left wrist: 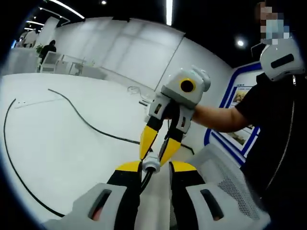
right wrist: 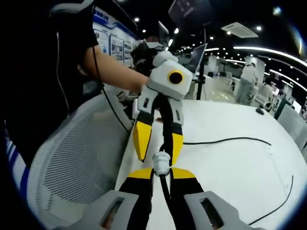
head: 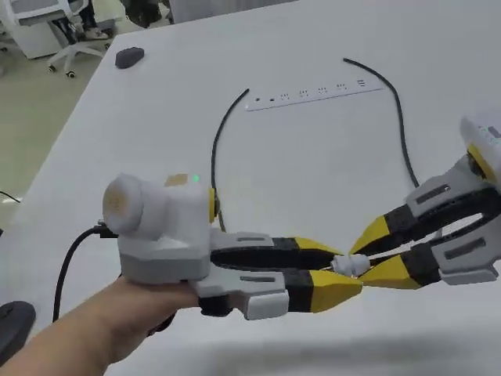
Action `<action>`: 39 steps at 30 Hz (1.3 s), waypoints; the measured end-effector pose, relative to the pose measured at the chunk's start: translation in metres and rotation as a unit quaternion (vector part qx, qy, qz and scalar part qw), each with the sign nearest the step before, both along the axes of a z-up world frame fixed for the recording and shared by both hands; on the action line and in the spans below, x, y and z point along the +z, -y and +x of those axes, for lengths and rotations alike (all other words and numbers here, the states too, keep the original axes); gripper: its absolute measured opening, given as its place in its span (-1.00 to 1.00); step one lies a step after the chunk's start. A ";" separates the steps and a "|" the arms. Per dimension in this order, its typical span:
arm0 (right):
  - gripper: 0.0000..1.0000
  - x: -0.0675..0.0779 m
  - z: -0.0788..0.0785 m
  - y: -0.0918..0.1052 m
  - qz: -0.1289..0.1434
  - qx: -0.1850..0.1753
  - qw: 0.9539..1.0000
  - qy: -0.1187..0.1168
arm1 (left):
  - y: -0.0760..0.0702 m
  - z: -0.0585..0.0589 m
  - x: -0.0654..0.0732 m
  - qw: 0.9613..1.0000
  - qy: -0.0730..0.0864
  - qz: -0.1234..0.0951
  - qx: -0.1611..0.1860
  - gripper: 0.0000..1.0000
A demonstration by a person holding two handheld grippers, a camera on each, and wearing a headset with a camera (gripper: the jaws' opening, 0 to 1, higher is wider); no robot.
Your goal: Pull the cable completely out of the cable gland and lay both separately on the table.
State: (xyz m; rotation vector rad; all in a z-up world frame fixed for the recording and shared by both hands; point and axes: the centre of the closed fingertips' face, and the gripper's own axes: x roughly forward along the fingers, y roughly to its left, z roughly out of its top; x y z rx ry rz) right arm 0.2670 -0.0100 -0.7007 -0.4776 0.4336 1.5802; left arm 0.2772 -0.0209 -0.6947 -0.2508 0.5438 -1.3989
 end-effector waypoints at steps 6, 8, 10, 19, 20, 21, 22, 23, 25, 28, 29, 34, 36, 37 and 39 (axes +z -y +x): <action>-0.86 0.003 0.000 0.000 0.008 -0.001 1.000 0.010 | 0.001 -0.001 0.003 1.000 0.002 -0.007 0.003 -0.65; -0.86 0.004 -0.002 0.000 0.011 -0.002 1.000 0.011 | 0.000 -0.002 0.005 1.000 0.027 -0.011 -0.004 -0.70; -0.86 0.004 -0.003 -0.001 0.011 0.001 1.000 0.011 | -0.001 -0.003 0.004 1.000 0.022 -0.007 -0.004 -0.70; -0.83 0.000 0.000 0.001 0.010 -0.017 1.000 -0.009 | -0.001 -0.001 0.003 0.996 0.086 0.019 -0.003 -0.71; -0.83 -0.002 0.001 0.002 0.010 -0.030 0.999 -0.033 | -0.001 0.000 0.001 0.994 0.107 0.033 -0.007 -0.71; -0.84 -0.002 -0.003 0.002 0.018 -0.036 0.996 -0.079 | 0.000 -0.003 0.003 0.992 0.121 0.036 -0.022 -0.71; -0.84 -0.001 -0.002 0.002 0.024 -0.041 0.994 -0.096 | 0.001 -0.003 0.004 0.992 0.120 0.037 -0.023 -0.71; -0.84 -0.001 -0.001 0.003 0.034 -0.044 0.993 -0.105 | 0.002 -0.003 0.004 0.990 0.132 0.040 -0.027 -0.71; -0.83 0.002 -0.002 0.003 0.049 -0.048 0.988 -0.139 | 0.001 -0.003 0.004 0.988 0.142 0.042 -0.036 -0.72; -0.83 0.002 -0.002 0.004 0.054 -0.044 0.985 -0.156 | 0.002 -0.006 0.004 0.983 0.168 0.047 -0.049 -0.72; -0.83 0.004 -0.002 0.003 0.061 -0.045 0.983 -0.165 | 0.002 -0.005 0.005 0.982 0.174 0.048 -0.051 -0.72; -0.84 0.005 -0.001 0.003 0.063 -0.046 0.982 -0.170 | 0.002 -0.002 0.006 0.985 0.164 0.044 -0.042 -0.72; -0.84 0.007 -0.003 0.003 0.065 -0.042 0.984 -0.163 | 0.002 -0.002 0.007 0.985 0.161 0.042 -0.043 -0.72; -0.85 0.008 -0.001 0.003 0.066 -0.039 0.988 -0.134 | 0.002 -0.002 0.007 0.986 0.158 0.041 -0.040 -0.72; -0.86 0.010 0.002 0.002 0.068 -0.020 0.996 -0.051 | 0.000 0.003 0.008 0.991 0.125 0.036 -0.016 -0.72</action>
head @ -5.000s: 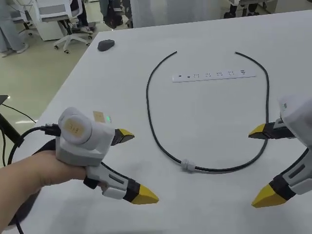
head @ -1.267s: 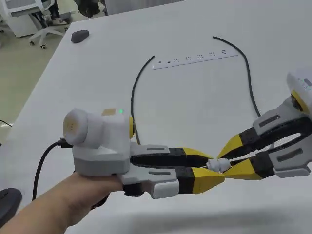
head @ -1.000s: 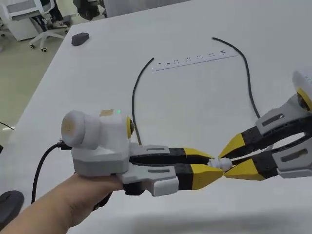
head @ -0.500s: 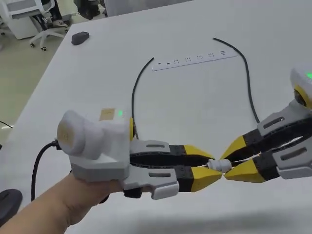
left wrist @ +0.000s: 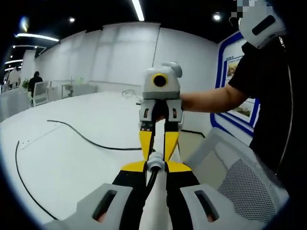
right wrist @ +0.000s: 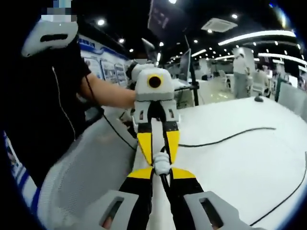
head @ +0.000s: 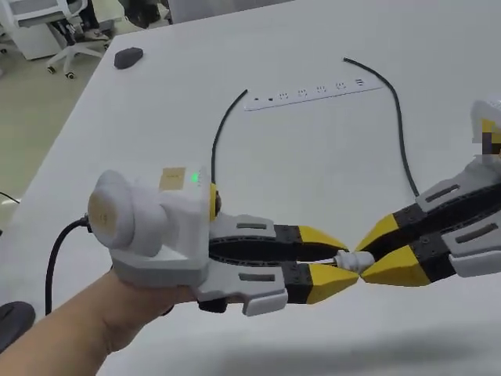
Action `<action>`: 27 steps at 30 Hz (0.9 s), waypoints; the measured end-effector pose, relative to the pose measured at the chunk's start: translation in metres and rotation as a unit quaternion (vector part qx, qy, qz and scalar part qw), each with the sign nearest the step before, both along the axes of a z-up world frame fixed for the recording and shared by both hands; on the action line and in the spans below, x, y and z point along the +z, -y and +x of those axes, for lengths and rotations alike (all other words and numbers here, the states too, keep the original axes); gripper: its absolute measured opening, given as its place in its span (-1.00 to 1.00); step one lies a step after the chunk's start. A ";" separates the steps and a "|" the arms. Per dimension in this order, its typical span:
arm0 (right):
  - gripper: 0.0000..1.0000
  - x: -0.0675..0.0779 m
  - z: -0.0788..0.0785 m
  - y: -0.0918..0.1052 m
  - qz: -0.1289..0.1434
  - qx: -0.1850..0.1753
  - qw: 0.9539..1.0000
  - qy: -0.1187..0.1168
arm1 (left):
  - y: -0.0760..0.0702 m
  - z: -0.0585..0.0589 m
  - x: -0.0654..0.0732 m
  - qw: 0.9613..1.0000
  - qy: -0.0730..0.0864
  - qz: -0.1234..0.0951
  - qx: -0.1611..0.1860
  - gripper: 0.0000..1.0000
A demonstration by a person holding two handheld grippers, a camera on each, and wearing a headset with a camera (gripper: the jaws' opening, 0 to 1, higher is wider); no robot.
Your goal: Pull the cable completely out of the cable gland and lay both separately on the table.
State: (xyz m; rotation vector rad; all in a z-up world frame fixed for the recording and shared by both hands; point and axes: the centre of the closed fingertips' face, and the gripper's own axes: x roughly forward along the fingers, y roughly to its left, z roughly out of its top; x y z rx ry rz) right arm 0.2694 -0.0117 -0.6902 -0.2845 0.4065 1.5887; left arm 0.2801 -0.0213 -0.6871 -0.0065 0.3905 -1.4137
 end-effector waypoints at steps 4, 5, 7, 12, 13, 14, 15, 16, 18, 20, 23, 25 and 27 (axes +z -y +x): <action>-0.87 0.002 0.000 -0.002 -0.016 0.014 0.993 0.118 | -0.003 0.004 0.000 0.994 -0.099 -0.024 0.027 -0.73; -0.87 0.003 0.000 -0.002 -0.017 0.015 0.990 0.137 | -0.003 0.006 0.001 0.993 -0.107 -0.030 0.028 -0.73; -0.87 0.007 0.000 -0.003 -0.016 0.016 0.985 0.172 | -0.004 0.007 0.004 0.987 -0.153 -0.046 0.036 -0.73; -0.86 0.010 0.000 -0.003 -0.016 0.031 0.976 0.217 | -0.004 0.007 0.006 0.983 -0.173 -0.057 0.034 -0.72; -0.86 0.009 -0.001 -0.003 -0.017 0.030 0.979 0.200 | -0.003 0.004 0.005 0.987 -0.152 -0.050 0.025 -0.72; -0.86 0.007 -0.002 -0.002 -0.019 0.020 0.985 0.171 | -0.002 0.003 0.005 0.989 -0.141 -0.047 0.024 -0.72; -0.85 0.006 -0.002 -0.001 -0.021 -0.007 0.994 0.112 | -0.002 0.002 0.005 0.991 -0.121 -0.045 0.019 -0.72; -0.84 0.008 -0.002 0.000 -0.016 -0.015 0.997 0.070 | -0.002 0.001 0.005 0.993 -0.111 -0.041 0.015 -0.72; -0.71 0.016 -0.001 0.001 0.002 -0.036 0.999 -0.009 | -0.002 0.001 0.007 0.996 -0.079 -0.037 0.015 -0.72; -0.49 0.026 0.001 0.001 0.030 -0.044 0.996 -0.072 | -0.003 0.000 0.010 0.998 -0.051 -0.033 0.010 -0.72; -0.71 0.023 0.000 0.005 0.019 -0.026 0.996 -0.089 | -0.003 -0.003 0.014 0.999 -0.040 -0.029 0.005 -0.71; -0.70 0.022 0.002 0.005 0.023 -0.029 0.994 -0.106 | -0.002 -0.004 0.016 0.999 -0.024 -0.029 -0.002 -0.71; -0.72 0.016 -0.003 0.005 0.011 -0.025 0.993 -0.113 | -0.002 -0.007 0.019 0.999 -0.018 -0.029 -0.008 -0.71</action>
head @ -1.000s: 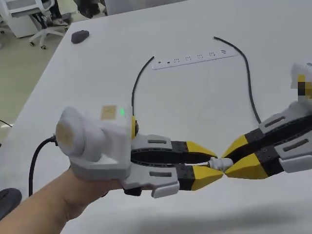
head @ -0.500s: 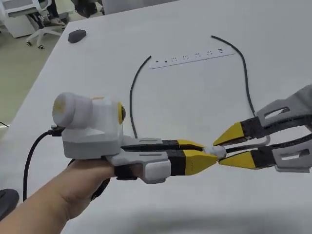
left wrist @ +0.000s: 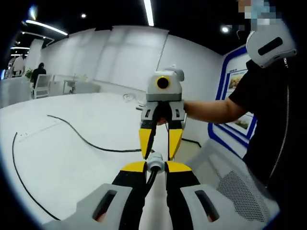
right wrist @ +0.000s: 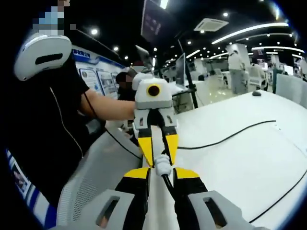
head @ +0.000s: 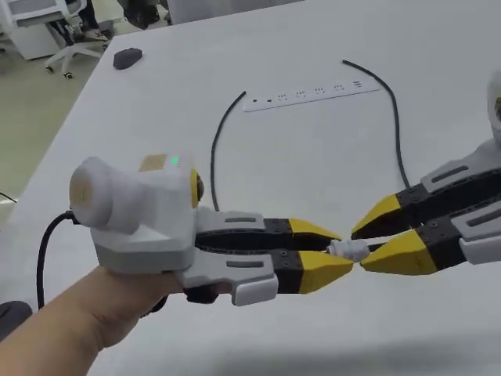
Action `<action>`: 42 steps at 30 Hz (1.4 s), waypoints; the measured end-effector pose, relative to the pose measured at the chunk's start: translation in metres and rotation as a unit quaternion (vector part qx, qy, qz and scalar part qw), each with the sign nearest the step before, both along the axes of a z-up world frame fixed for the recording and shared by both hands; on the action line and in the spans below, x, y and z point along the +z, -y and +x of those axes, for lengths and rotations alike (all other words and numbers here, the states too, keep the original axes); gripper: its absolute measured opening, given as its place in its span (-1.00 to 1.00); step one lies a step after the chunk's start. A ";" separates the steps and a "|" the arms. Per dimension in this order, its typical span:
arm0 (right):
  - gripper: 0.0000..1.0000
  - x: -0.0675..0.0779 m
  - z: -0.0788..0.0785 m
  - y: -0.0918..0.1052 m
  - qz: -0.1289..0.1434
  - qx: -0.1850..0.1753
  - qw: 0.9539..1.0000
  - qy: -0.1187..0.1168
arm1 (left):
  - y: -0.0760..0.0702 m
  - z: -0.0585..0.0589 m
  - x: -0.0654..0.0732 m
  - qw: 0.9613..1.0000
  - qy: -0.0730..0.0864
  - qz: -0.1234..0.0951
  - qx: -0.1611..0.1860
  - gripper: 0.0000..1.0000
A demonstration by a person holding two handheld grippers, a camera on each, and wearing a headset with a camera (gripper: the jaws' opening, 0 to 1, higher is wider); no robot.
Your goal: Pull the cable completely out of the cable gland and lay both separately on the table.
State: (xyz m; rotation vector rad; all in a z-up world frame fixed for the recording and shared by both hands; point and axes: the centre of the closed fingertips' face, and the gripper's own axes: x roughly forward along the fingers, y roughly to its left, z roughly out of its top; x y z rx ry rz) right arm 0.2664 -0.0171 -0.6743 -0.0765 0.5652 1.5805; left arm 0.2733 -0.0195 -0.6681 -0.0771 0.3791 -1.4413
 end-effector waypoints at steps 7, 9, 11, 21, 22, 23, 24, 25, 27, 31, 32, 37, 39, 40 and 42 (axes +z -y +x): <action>-0.84 -0.004 -0.003 -0.003 0.001 0.009 1.000 -0.013 | -0.002 -0.002 -0.002 1.000 0.010 0.008 -0.009 -0.71; -0.85 -0.005 0.001 -0.002 0.000 0.015 1.000 0.013 | -0.003 -0.001 -0.003 1.000 -0.010 0.004 -0.005 -0.71; -0.85 -0.004 0.004 -0.003 -0.001 0.019 0.997 0.078 | -0.004 0.004 -0.004 0.998 -0.054 -0.003 0.011 -0.71; -0.71 -0.008 0.007 -0.003 -0.033 0.004 0.987 0.155 | -0.006 0.014 -0.004 0.997 -0.066 -0.008 0.036 -0.71; -0.60 -0.011 0.006 0.000 -0.045 0.002 0.989 0.144 | -0.006 0.014 -0.005 0.998 -0.058 -0.003 0.035 -0.71; -0.58 -0.016 0.013 0.005 -0.058 0.005 0.985 0.161 | -0.006 0.012 -0.006 0.998 -0.057 0.000 0.031 -0.71; -0.70 -0.017 0.015 0.008 -0.066 0.013 0.979 0.191 | -0.006 0.011 -0.007 0.998 -0.055 0.002 0.029 -0.71; -0.82 -0.016 0.017 0.007 -0.068 0.011 0.975 0.211 | -0.006 0.010 -0.009 0.999 -0.047 0.008 0.025 -0.71; -0.92 -0.013 0.009 -0.001 -0.066 0.013 0.978 0.199 | -0.005 0.011 -0.012 0.999 -0.039 0.012 0.028 -0.71; -1.00 -0.015 0.001 -0.009 -0.091 0.027 0.972 0.216 | -0.001 0.011 -0.018 0.999 -0.026 0.028 0.032 -0.72; -1.00 -0.016 -0.001 -0.009 -0.096 0.026 0.972 0.211 | 0.000 0.010 -0.020 0.999 -0.023 0.034 0.029 -0.72; -1.00 -0.034 0.011 0.015 -0.127 -0.048 0.980 0.143 | 0.000 0.013 -0.030 0.997 -0.019 0.054 0.044 -0.72; -1.00 -0.038 0.024 0.036 -0.140 -0.084 0.975 0.152 | -0.004 0.018 -0.030 0.997 -0.015 0.051 0.056 -0.72; -1.00 -0.043 0.031 0.052 -0.154 -0.119 0.971 0.140 | -0.007 0.019 -0.029 0.997 -0.019 0.047 0.062 -0.72; -1.00 -0.055 0.042 0.082 -0.188 -0.161 0.958 0.145 | -0.011 0.021 -0.029 0.997 -0.008 0.050 0.066 -0.72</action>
